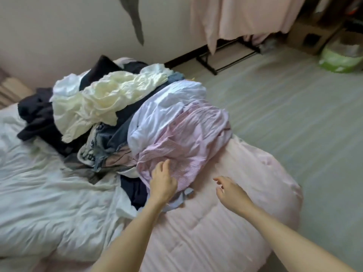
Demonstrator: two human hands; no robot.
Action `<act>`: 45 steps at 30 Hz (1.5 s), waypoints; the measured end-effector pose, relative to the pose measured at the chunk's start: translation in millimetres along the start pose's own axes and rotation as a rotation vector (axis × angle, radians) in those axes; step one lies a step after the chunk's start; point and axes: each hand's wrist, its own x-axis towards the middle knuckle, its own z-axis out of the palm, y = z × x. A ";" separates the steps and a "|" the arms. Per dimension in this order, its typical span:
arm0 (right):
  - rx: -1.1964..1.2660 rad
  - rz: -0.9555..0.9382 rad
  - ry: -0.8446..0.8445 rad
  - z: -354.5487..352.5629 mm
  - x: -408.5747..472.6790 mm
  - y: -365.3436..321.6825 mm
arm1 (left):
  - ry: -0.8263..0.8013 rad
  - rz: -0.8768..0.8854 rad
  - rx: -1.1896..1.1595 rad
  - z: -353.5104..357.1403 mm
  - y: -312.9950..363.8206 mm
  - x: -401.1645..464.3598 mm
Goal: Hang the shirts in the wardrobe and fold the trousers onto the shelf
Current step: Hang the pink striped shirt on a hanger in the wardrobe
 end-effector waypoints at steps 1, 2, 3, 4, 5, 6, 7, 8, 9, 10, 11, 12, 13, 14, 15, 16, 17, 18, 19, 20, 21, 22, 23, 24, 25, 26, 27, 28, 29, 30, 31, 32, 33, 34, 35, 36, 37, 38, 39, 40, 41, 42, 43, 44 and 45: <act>-0.023 -0.019 -0.019 9.1 18.3 -2.6 | 0.024 -0.037 0.035 0.2 -12.7 18.8; -0.039 -0.033 -0.035 14.7 33.1 -6.0 | 0.034 -0.060 0.083 0.4 -24.7 37.2; -0.052 -0.047 -0.031 17.1 42.3 -9.6 | 0.021 -0.075 0.138 -1.8 -32.6 51.9; -0.063 -0.068 -0.027 22.4 57.6 -12.9 | -0.004 -0.085 0.188 -0.9 -43.5 70.7; -0.076 -0.085 -0.021 27.9 71.4 -15.2 | -0.038 -0.091 0.239 0.9 -51.8 88.0; -0.088 -0.095 -0.021 32.8 84.8 -17.5 | -0.071 -0.090 0.271 4.3 -60.2 105.3; -0.092 -0.100 -0.020 35.2 95.1 -19.9 | -0.098 -0.086 0.290 6.6 -65.0 118.9; -0.093 -0.101 -0.021 36.3 102.0 -22.0 | -0.114 -0.078 0.306 9.2 -67.5 129.6; -0.089 -0.100 -0.025 37.6 109.1 -22.9 | -0.124 -0.071 0.316 12.0 -67.4 139.2; -0.087 -0.102 -0.026 37.8 114.6 -23.8 | -0.118 -0.062 0.317 14.6 -66.4 146.1; -0.083 -0.109 -0.019 36.6 119.2 -24.8 | -0.094 -0.046 0.298 16.4 -63.8 150.1; -0.079 -0.118 -0.009 34.1 123.2 -26.1 | -0.050 -0.026 0.238 17.2 -60.0 151.3; -0.063 -0.132 0.009 30.8 126.9 -27.7 | -0.019 0.003 0.148 17.0 -53.2 148.6; -0.038 -0.152 0.031 26.4 129.5 -29.7 | -0.009 0.052 0.056 17.2 -44.5 141.2; -0.003 -0.172 0.050 21.5 130.5 -32.0 | -0.025 0.105 -0.023 16.8 -34.5 131.2; 0.042 -0.181 0.059 15.9 130.4 -34.2 | -0.038 0.138 -0.111 15.8 -24.3 120.7; 0.101 -0.175 0.062 10.0 127.9 -36.1 | -0.036 0.128 -0.226 12.5 -13.3 110.1; 0.166 -0.156 0.061 4.9 122.3 -38.2 | -0.029 0.079 -0.357 9.8 -1.5 100.6; 0.235 -0.131 0.056 1.2 113.0 -40.7 | -0.030 0.006 -0.496 5.6 12.1 90.7; 0.315 -0.111 0.043 -0.8 103.8 -42.1 | -0.053 -0.070 -0.631 2.2 24.4 84.3; 0.410 -0.096 0.031 -3.4 90.1 -43.3 | -0.115 -0.141 -0.765 -3.0 38.3 75.4; 0.507 -0.087 0.014 -5.4 75.3 -43.9 | -0.182 -0.196 -0.905 -8.0 50.8 68.0; 0.587 -0.086 -0.010 -7.4 61.5 -44.4 | -0.238 -0.236 -1.017 -12.7 62.7 62.2; 0.644 -0.089 -0.045 -10.7 47.3 -45.2 | -0.278 -0.260 -1.077 -17.9 73.9 57.1; 0.689 -0.098 -0.087 -15.3 33.2 -45.4 | -0.318 -0.266 -1.081 -24.0 85.7 52.0; 0.725 -0.109 -0.124 -22.3 19.0 -44.6 | -0.359 -0.256 -1.069 -31.0 99.6 46.4; 0.752 -0.117 -0.146 -27.5 7.2 -43.5 | -0.402 -0.238 -1.068 -37.7 113.1 40.4; 0.775 -0.116 -0.130 -33.4 -3.6 -42.6 | -0.454 -0.212 -1.091 -44.7 127.3 35.0; 0.787 -0.097 -0.071 -39.6 -10.4 -41.8 | -0.515 -0.186 -1.139 -51.6 141.5 30.3; 0.791 -0.070 0.024 -51.2 -21.5 -40.0 | -0.574 -0.153 -1.171 -59.6 161.6 21.1; 0.776 -0.046 0.123 -57.8 -24.9 -39.8 | -0.609 -0.129 -1.194 -65.4 175.4 14.8; 0.756 -0.033 0.240 -66.6 -30.3 -37.6 | -0.622 -0.084 -1.179 -69.2 191.2 7.0; 0.724 -0.022 0.367 -79.0 -40.1 -32.1 | -0.621 -0.035 -1.156 -73.2 210.8 -4.4; 0.701 -0.010 0.462 -89.7 -47.4 -26.1 | -0.584 0.003 -1.119 -76.7 226.0 -11.8; 0.688 0.012 0.542 -103.1 -58.8 -17.3 | -0.516 0.035 -1.080 -80.8 242.3 -21.1; 0.690 0.050 0.599 -115.9 -70.9 -7.4 | -0.427 0.068 -1.039 -84.0 253.9 -26.6; 0.693 0.095 0.656 -129.5 -85.3 4.7 | -0.344 0.092 -1.004 -87.2 265.8 -33.9; 0.687 0.132 0.717 -143.4 -103.2 18.3 | -0.293 0.114 -0.979 -87.3 275.9 -41.2; 0.660 0.158 0.786 -157.8 -127.3 31.9 | -0.271 0.141 -0.974 -87.2 287.4 -57.8; 0.620 0.165 0.847 -169.7 -148.9 43.0 | -0.252 0.161 -0.963 -84.8 295.3 -71.9; 0.576 0.160 0.904 -180.3 -170.8 52.1 | -0.240 0.189 -0.940 -80.7 302.8 -88.0; 0.548 0.153 0.953 -188.7 -194.6 58.8 | -0.236 0.254 -0.919 -76.6 310.5 -108.1; 0.535 0.153 1.007 -194.9 -226.7 67.2 | -0.242 0.373 -0.892 -67.3 321.1 -132.4; 0.523 0.143 1.041 -198.8 -249.7 72.5 | -0.236 0.498 -0.862 -58.8 327.2 -149.9; 0.510 0.143 1.068 -201.1 -273.1 78.4 | -0.216 0.632 -0.801 -49.7 333.0 -167.1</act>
